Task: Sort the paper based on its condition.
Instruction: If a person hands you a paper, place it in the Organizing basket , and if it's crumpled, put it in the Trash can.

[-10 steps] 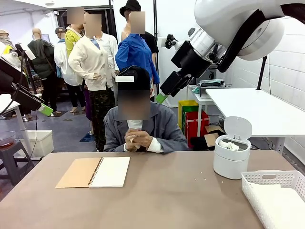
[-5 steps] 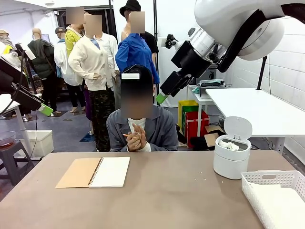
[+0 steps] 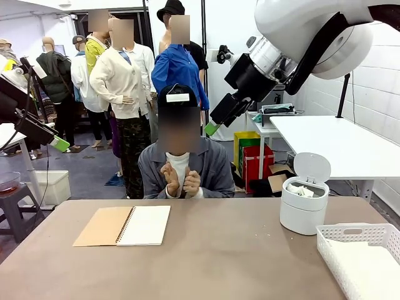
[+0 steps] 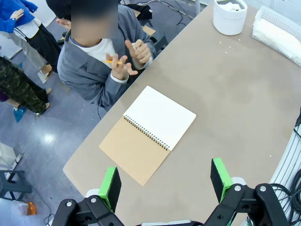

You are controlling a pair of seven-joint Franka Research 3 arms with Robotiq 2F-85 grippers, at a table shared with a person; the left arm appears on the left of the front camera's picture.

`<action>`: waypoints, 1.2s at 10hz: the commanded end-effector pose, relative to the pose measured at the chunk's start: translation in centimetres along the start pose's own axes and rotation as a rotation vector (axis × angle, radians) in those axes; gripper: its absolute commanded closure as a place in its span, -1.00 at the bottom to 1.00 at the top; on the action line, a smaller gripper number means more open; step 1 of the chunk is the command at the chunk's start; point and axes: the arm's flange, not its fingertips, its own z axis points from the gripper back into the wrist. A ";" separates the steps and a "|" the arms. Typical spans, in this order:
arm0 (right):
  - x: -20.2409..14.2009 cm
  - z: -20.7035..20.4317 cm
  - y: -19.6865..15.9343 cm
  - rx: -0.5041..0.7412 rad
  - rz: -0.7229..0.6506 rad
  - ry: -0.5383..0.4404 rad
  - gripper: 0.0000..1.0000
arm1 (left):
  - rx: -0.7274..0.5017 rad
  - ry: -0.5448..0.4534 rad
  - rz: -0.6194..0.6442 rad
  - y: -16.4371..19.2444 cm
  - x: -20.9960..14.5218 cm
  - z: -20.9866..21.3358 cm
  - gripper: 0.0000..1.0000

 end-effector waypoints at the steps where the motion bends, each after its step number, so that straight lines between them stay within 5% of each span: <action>1: -0.1 -0.2 0.0 0.005 0.001 0.001 -1.00 | 0.002 -0.006 0.002 0.2 0.0 0.0 -1.00; 12: -0.1 -0.2 0.0 0.005 0.001 0.001 -1.00 | 0.002 -0.006 0.002 0.2 0.0 0.0 -1.00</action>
